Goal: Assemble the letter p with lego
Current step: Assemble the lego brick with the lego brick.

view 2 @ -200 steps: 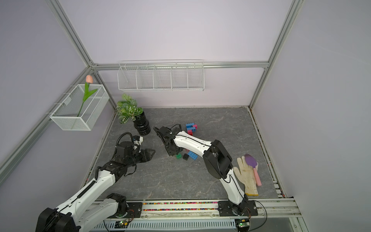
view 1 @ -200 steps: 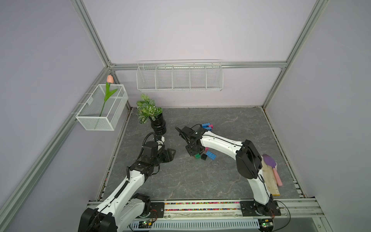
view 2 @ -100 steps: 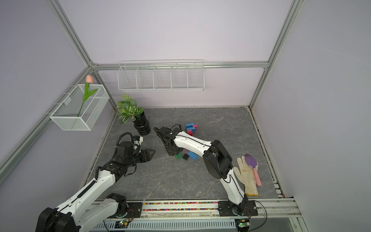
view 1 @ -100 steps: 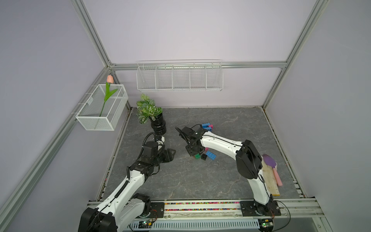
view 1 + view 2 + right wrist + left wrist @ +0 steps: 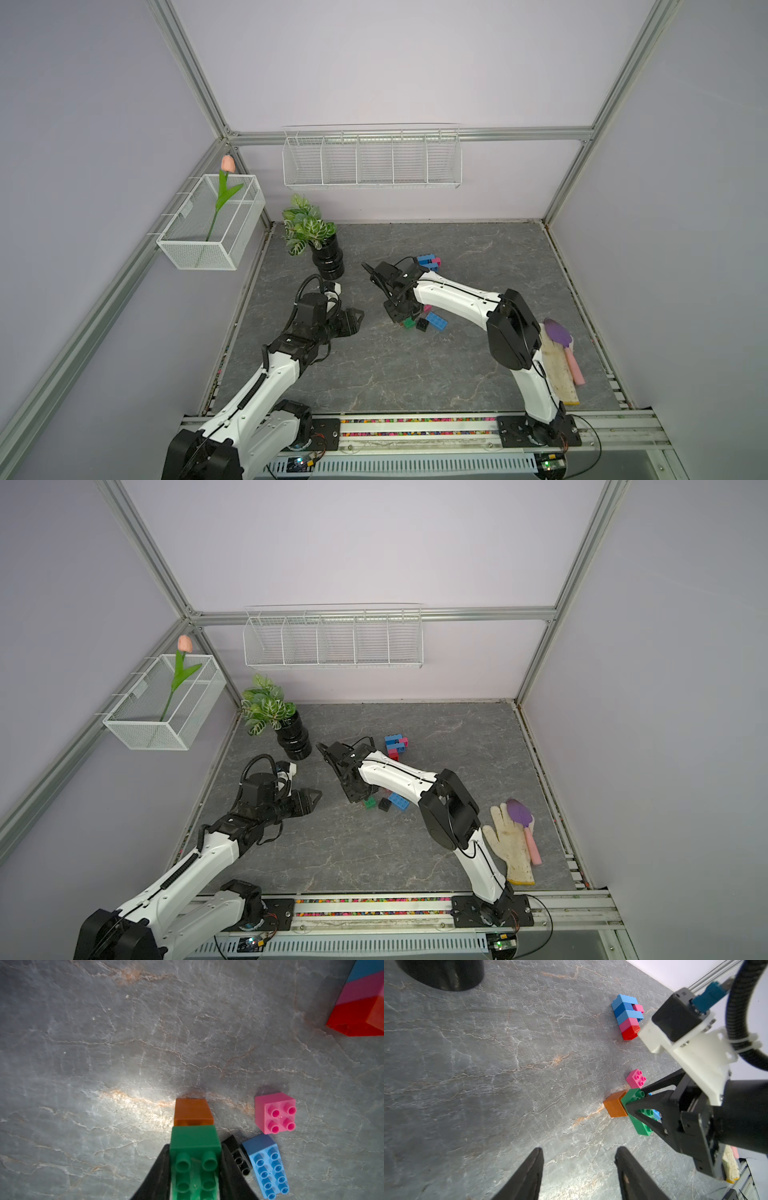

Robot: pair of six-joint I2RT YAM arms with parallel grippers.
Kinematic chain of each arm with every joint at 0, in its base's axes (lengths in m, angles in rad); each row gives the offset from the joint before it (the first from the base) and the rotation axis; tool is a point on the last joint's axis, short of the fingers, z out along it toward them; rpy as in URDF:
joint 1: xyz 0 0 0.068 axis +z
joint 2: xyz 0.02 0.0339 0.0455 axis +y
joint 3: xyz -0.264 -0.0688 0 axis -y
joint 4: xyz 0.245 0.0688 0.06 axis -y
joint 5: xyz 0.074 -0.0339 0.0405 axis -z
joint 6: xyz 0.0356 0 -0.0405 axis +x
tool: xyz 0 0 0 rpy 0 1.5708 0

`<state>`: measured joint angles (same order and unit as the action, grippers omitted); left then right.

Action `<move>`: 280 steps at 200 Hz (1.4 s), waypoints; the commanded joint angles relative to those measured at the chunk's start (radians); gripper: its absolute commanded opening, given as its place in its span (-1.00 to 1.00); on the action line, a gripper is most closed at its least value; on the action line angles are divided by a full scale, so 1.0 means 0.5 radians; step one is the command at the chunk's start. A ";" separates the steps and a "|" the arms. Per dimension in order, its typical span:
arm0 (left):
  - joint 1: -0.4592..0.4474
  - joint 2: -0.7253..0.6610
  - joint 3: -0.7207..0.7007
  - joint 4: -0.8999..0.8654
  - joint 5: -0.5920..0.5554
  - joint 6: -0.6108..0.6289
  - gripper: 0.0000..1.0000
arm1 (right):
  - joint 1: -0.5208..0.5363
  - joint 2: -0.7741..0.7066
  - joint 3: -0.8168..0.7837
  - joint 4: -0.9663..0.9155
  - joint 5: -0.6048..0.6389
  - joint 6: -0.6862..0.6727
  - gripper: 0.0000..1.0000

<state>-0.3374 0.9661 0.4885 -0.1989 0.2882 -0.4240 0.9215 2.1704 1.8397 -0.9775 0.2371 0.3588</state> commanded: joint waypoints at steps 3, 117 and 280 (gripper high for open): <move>0.011 -0.010 -0.017 0.018 0.021 0.032 0.18 | -0.022 0.136 0.017 -0.128 -0.067 -0.043 -0.66; 0.009 -0.003 -0.023 0.036 0.050 0.029 0.18 | -0.069 0.290 0.088 -0.179 -0.123 -0.087 -0.69; 0.009 -0.030 -0.038 0.048 0.096 0.022 0.18 | -0.108 0.564 0.300 -0.345 -0.324 -0.594 -0.68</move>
<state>-0.3374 0.9657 0.4843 -0.1909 0.3256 -0.4240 0.8772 2.3024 2.0380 -1.1133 0.1627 0.2211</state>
